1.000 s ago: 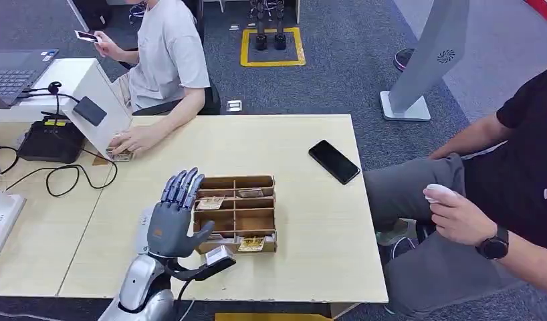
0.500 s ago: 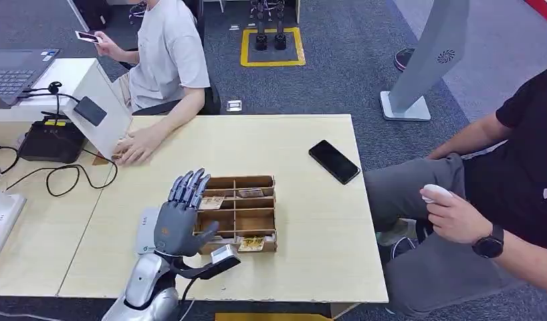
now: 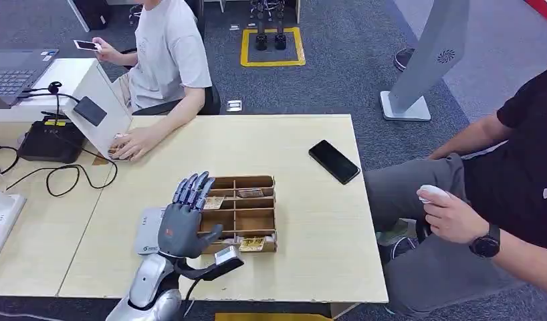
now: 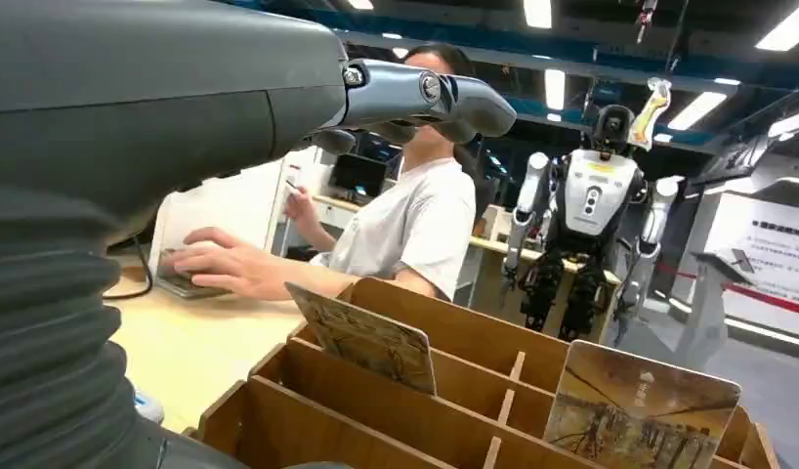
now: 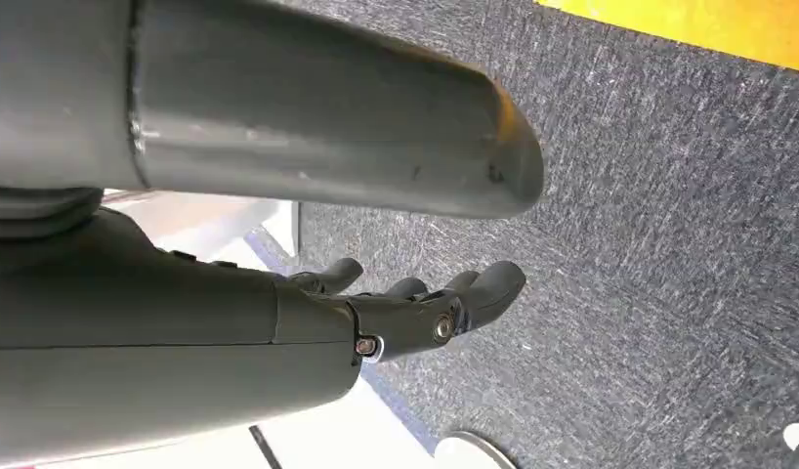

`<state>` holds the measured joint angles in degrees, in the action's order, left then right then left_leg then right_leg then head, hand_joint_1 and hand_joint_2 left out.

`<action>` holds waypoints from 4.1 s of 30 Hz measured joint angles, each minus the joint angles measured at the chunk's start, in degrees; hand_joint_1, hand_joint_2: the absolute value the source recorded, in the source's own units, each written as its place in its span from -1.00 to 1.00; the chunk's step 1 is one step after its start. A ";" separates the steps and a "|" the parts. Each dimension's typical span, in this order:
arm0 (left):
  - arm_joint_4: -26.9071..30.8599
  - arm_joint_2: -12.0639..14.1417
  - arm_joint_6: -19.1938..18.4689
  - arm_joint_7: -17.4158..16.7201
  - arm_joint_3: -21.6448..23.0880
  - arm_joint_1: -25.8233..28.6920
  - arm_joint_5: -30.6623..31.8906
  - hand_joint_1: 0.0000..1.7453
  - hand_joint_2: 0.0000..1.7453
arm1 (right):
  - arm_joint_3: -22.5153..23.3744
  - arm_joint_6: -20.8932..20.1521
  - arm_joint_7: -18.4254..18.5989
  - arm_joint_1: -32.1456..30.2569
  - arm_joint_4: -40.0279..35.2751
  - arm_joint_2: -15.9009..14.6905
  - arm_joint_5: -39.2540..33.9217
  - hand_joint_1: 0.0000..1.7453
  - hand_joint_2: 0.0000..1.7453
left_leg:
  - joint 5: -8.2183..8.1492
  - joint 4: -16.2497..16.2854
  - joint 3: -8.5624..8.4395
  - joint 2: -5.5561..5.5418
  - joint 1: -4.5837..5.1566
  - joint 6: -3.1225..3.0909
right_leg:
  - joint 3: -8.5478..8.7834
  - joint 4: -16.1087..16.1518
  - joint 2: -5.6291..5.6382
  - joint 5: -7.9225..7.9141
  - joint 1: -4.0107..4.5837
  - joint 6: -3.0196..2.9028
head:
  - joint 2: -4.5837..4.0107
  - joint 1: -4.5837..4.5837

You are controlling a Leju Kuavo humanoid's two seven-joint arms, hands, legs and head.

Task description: Pass the card to the sensor for recognition and then transmit it.

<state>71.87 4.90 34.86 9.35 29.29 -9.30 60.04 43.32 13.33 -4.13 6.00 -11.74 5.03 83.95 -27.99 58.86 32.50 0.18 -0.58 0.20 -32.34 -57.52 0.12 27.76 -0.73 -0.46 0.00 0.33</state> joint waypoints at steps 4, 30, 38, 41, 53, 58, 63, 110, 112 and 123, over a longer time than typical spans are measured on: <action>-0.15 -0.02 0.48 -0.55 0.02 -0.01 0.02 -1.00 1.00 | 0.00 0.02 0.07 -0.02 0.00 -0.02 0.00 -1.00 -1.00 | 0.00 0.00 0.00 0.00 0.00 0.00 | 0.00 0.00 0.00 0.00 0.00 0.00 | 0.02 0.00; -2.53 -1.05 1.66 -1.49 0.02 -2.16 0.68 -1.00 1.00 | -0.63 -0.07 0.37 -0.01 0.02 -0.02 0.42 -1.00 -1.00 | 0.00 0.00 0.01 0.00 0.00 0.00 | 0.00 0.00 0.00 0.00 0.00 0.00 | 0.00 0.00; -4.00 -1.31 2.27 -1.81 0.02 -3.20 1.81 -1.00 1.00 | -1.20 -0.11 0.15 0.01 0.02 0.00 0.46 -1.00 -1.00 | 0.00 0.00 0.00 -0.01 0.00 0.00 | 0.00 0.00 -0.01 0.00 0.00 0.00 | 0.00 0.02; -4.59 -1.33 2.43 -1.99 0.02 -3.53 2.01 -1.00 1.00 | -1.29 -0.15 0.24 0.01 0.02 0.00 0.46 -1.00 -1.00 | 0.00 0.00 0.00 0.00 0.00 0.00 | 0.00 0.00 0.00 0.00 0.00 0.00 | 0.00 0.02; -6.34 -1.33 2.23 -2.68 0.02 -3.86 2.45 1.00 1.00 | -1.40 -0.22 -0.15 0.05 0.02 0.00 0.00 -1.00 -1.00 | 0.00 0.00 0.01 0.00 0.00 0.00 | 0.00 0.00 0.00 0.00 0.00 0.00 | 0.00 0.02; -7.32 -1.33 1.97 -3.43 0.00 -3.87 3.13 1.00 1.00 | -1.42 -0.09 -0.81 0.27 0.02 0.02 -0.17 -1.00 -1.00 | 0.00 0.00 0.00 0.00 0.00 0.00 | 0.01 0.00 0.00 0.00 0.00 0.00 | 0.00 0.02; -7.89 -1.33 1.77 -3.58 0.00 -4.09 3.13 1.00 1.00 | -1.44 -0.04 -1.14 0.55 0.02 0.22 -0.26 -1.00 -1.00 | 0.00 0.00 0.00 -0.01 0.00 0.00 | 0.01 0.00 -0.01 0.00 0.00 0.00 | 0.00 0.00; 6.66 13.64 -14.62 -8.96 -11.32 -21.04 -7.19 1.00 1.00 | -1.51 -0.33 0.28 0.23 0.02 0.52 -3.19 -1.00 -1.00 | 0.12 0.02 -0.01 0.00 -0.04 0.06 | -0.03 -0.04 0.01 -0.10 0.04 -0.08 | 0.00 0.00; 4.26 12.87 -14.27 -9.09 -11.15 -21.76 -6.16 1.00 1.00 | -1.71 -0.31 0.57 0.24 0.02 0.55 -2.95 -1.00 -1.00 | 0.12 0.02 0.00 0.00 -0.04 0.06 | -0.04 -0.04 0.02 -0.10 0.04 -0.08 | 0.00 0.00; -0.87 10.69 -14.30 -9.22 -10.34 -22.98 -5.70 -1.00 1.00 | -1.92 -0.24 0.48 0.12 0.02 0.52 -3.15 -1.00 -1.00 | 0.12 0.02 0.01 0.04 -0.04 0.06 | -0.06 -0.04 0.05 -0.10 0.04 -0.08 | 0.02 0.00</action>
<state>70.99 15.59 20.57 0.13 18.95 -32.29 54.34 41.40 13.09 -3.65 6.11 -11.72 5.55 80.81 -27.87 58.88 32.51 0.22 -0.62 0.26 -32.40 -57.56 0.17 27.67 -0.69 -0.53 0.02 0.33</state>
